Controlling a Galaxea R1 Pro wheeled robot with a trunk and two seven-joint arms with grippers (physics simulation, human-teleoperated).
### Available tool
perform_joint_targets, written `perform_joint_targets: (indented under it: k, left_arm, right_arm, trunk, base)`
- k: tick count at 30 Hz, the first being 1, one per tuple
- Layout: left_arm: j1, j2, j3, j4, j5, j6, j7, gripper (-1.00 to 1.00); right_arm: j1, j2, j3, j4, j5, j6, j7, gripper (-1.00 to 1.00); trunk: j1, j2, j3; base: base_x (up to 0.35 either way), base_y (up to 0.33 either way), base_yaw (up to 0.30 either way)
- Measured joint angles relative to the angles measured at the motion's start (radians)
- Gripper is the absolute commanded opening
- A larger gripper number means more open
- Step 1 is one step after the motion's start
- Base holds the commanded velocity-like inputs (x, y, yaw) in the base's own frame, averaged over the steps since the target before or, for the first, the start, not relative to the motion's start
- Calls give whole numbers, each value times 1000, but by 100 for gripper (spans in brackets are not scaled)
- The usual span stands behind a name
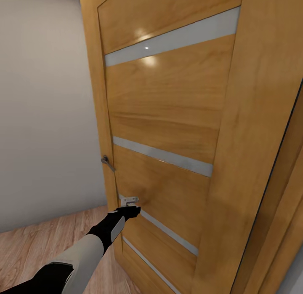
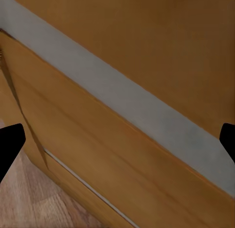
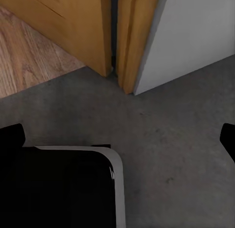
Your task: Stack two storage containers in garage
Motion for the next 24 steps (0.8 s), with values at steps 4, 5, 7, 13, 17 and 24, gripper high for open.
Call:
perform_joint_targets:
  k: [4, 5, 7, 13, 17, 24]
  left_arm:
    - [0, 0, -3, 2, 2, 0, 0, 100]
    - [0, 0, -6, 2, 1, 1, 0, 100]
    - [0, 0, -13, 2, 1, 1, 0, 100]
    - [0, 0, -18, 1, 1, 2, 0, 100]
    - [0, 0, -18, 1, 0, 1, 0, 100]
    - [0, 0, -20, 3, 0, 2, 1, 100]
  right_arm:
    - [0, 0, 0, 0, 0, 0, 0, 100]
    - [0, 0, 0, 0, -1, 0, 0, 100]
    - [0, 0, 0, 0, -1, 0, 0, 100]
    - [0, 0, 0, 0, 0, 0, 0, 100]
    - [0, 0, 0, 0, 0, 0, 0, 100]
    - [0, 0, 0, 0, 0, 0, 0, 100]
  trunk:
    - [0, 0, 0]
    - [0, 0, 0]
    - [0, 0, 0]
    - [0, 0, 0]
    - [0, 0, 0]
    - [0, 0, 0]
  base:
    - [109, 38, 0]
    - [234, 36, 0]
    - [146, 19, 0]
    - [27, 4, 0]
    - [4, 0, 0]
    - [158, 0, 0]
